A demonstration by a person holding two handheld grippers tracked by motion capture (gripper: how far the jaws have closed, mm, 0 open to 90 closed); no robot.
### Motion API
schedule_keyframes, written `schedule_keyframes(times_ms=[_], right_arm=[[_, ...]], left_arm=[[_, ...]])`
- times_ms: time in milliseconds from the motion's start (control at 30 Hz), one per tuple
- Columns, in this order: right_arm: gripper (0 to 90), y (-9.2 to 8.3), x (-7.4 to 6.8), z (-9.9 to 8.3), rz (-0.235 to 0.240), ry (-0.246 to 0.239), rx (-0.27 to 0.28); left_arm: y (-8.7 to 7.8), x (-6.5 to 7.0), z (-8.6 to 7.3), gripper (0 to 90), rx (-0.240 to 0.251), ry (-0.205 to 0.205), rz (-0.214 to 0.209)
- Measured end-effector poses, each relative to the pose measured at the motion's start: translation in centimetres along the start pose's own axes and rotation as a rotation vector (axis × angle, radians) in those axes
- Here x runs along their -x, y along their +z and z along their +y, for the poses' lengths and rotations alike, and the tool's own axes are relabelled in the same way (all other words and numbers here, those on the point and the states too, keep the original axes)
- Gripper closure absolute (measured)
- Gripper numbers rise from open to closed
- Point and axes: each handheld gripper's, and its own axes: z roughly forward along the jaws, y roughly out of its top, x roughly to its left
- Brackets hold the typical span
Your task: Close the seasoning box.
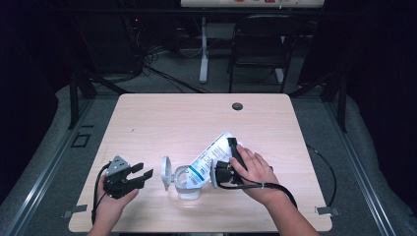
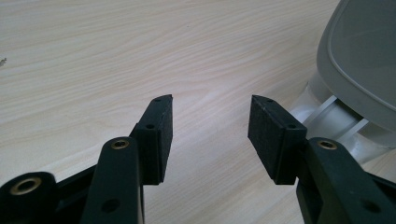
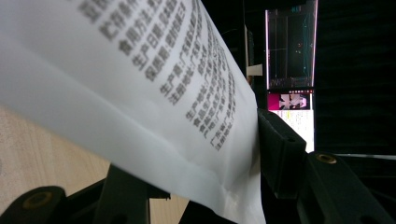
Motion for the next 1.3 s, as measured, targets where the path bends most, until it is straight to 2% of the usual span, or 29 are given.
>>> schedule_keyframes(times_ms=[367,400,433,1300], right_arm=[[51.9,-0.08,0.11,0.07,-0.001,-0.013,-0.009],[51.9,0.02,0.05,0.02,-0.001,-0.006,0.003],[51.9,-0.06,0.12,0.07,0.0,-0.017,-0.009],[52.2,-0.1,-0.04,0.06,-0.018,-0.021,0.009]], left_arm=[[0.0,-0.04,0.01,50.8,0.0,0.003,0.001],[0.0,-0.04,0.01,50.8,0.0,0.003,0.001],[-0.01,-0.03,0.01,50.8,0.0,0.0,0.002],[-0.02,-0.07,0.01,50.8,0.0,-0.002,0.002]])
